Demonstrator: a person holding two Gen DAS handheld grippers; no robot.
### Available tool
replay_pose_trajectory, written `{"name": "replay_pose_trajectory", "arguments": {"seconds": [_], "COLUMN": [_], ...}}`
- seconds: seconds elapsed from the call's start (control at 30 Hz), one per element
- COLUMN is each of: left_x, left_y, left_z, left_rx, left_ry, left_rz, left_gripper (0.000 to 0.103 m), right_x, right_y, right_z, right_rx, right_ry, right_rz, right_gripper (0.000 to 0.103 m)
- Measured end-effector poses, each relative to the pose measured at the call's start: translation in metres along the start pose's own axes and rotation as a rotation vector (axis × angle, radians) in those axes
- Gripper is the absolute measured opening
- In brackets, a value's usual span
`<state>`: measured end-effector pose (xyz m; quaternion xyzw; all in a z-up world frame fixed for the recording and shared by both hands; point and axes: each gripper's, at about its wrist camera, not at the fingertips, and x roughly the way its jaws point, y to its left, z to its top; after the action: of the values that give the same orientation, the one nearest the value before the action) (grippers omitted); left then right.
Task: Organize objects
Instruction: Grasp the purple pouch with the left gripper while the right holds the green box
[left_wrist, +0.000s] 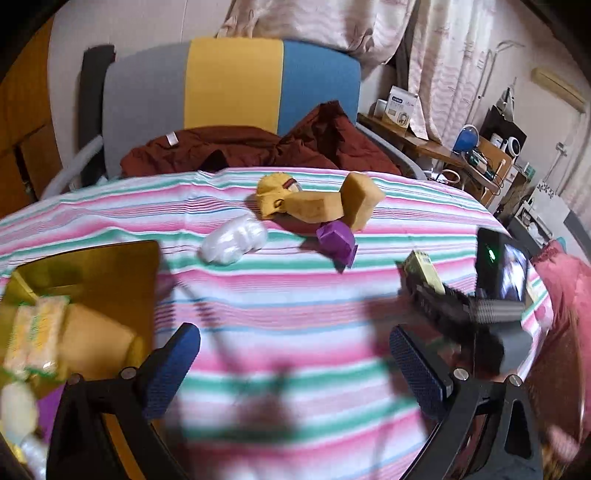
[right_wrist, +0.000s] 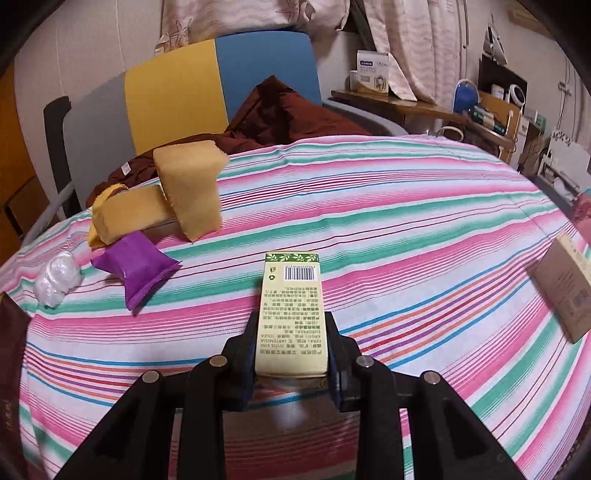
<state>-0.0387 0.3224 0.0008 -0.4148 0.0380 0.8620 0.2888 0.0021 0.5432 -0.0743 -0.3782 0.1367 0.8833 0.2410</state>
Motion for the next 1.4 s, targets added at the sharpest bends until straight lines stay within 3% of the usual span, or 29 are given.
{"name": "replay_pose_trajectory", "arguments": {"seconds": [0.27, 0.43, 0.7, 0.8, 0.87, 0.9, 1.1, 1.4], "left_x": [0.07, 0.099, 0.142, 0.153, 0.162, 0.165, 0.152, 0.125], "left_y": [-0.021, -0.03, -0.042, -0.045, -0.046, -0.046, -0.043, -0.025], "left_z": [0.037, 0.052, 0.069, 0.072, 0.071, 0.068, 0.051, 0.024], "left_rx": [-0.023, -0.065, -0.133, -0.121, -0.09, -0.084, -0.021, -0.064], "left_ry": [0.061, 0.085, 0.1, 0.08, 0.095, 0.102, 0.02, -0.023], "left_rz": [0.031, -0.02, -0.031, -0.003, -0.003, 0.002, -0.002, 0.06], "left_gripper": [0.103, 0.103, 0.102, 0.086, 0.049, 0.044, 0.039, 0.038], "right_x": [0.005, 0.005, 0.003, 0.004, 0.004, 0.004, 0.005, 0.005], "right_y": [-0.001, -0.005, -0.015, -0.014, -0.014, -0.014, -0.012, -0.01], "right_z": [-0.001, -0.002, -0.004, -0.004, -0.004, -0.005, -0.005, -0.005], "right_rx": [-0.001, 0.028, 0.082, 0.081, 0.08, 0.079, 0.073, 0.063], "right_ry": [-0.014, -0.027, -0.044, -0.047, -0.049, -0.049, -0.052, -0.055], "right_rz": [-0.015, -0.014, -0.012, -0.015, -0.018, -0.019, -0.03, -0.058], "right_gripper": [0.03, 0.03, 0.03, 0.03, 0.03, 0.03, 0.03, 0.03]}}
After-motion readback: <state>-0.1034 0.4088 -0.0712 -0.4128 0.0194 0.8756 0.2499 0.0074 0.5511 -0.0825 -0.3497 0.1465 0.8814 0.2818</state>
